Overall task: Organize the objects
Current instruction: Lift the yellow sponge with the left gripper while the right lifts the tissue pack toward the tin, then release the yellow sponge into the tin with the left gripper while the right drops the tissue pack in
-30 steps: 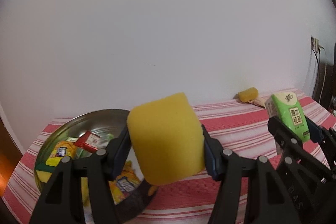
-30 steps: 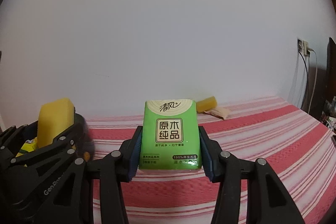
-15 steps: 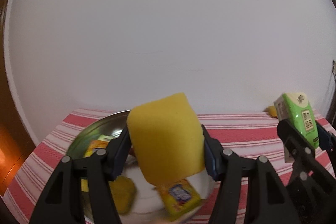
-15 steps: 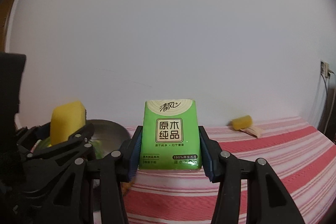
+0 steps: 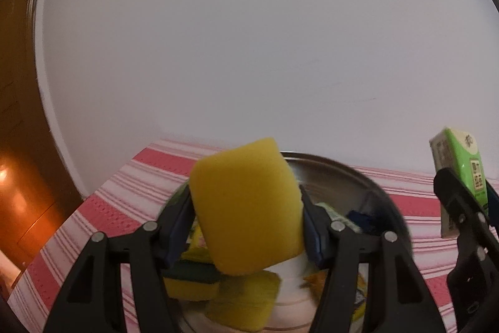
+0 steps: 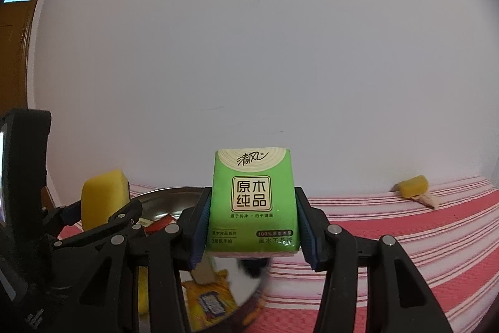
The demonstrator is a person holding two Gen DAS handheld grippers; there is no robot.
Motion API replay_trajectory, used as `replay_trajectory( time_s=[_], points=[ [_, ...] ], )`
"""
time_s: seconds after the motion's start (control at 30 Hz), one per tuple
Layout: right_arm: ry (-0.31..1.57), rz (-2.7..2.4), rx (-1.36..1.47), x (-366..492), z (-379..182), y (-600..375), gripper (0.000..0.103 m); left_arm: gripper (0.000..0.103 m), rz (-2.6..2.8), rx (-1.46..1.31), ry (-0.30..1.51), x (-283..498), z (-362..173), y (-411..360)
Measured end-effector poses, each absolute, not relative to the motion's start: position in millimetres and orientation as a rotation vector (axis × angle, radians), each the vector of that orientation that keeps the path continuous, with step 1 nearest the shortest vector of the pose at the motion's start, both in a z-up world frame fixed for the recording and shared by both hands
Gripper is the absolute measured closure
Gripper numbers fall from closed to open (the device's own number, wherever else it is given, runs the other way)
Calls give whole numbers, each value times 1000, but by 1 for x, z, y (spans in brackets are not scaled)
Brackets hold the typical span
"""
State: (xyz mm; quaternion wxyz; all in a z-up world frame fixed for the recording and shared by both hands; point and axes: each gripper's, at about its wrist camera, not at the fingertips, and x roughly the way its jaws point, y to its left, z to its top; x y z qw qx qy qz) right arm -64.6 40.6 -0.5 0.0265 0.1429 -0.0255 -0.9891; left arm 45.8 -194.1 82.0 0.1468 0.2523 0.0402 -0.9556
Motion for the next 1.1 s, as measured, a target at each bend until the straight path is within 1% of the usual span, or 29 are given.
replay_trajectory(
  time_s=[0.27, 0.47, 0.6, 0.73, 0.9, 0.93, 0.97, 1.0, 1.03, 1.07, 1.1],
  points=[
    [-93, -3005, 505, -94, -12, 36, 51, 42, -2664, 782, 91, 38, 71, -210],
    [-4, -3019, 522, -113, -23, 23, 51, 42, -2608, 835, 43, 36, 66, -208],
    [-1, -3012, 577, -129, -35, 25, 51, 42, -2580, 866, -4, 32, 62, -204],
    [16, -3008, 591, -135, -39, 31, 51, 42, -2558, 900, -6, 28, 57, -204],
    [-34, -2950, 585, -130, -39, 24, 50, 41, -2561, 914, 6, 28, 56, -204],
    [-42, -2944, 574, -129, -39, 26, 49, 37, -2566, 917, 8, 27, 56, -205],
    [-44, -2950, 556, -128, -38, 27, 45, 37, -2567, 914, 24, 28, 57, -206],
    [-48, -2962, 536, -127, -37, 29, 40, 30, -2568, 908, 46, 29, 57, -208],
    [-55, -2968, 520, -126, -36, 31, 37, 20, -2567, 904, 76, 30, 59, -211],
    [-72, -2977, 496, -124, -34, 35, 29, 14, -2571, 900, 101, 30, 60, -213],
    [-92, -2984, 465, -123, -34, 41, 24, 5, -2580, 891, 126, 32, 61, -214]
  ],
)
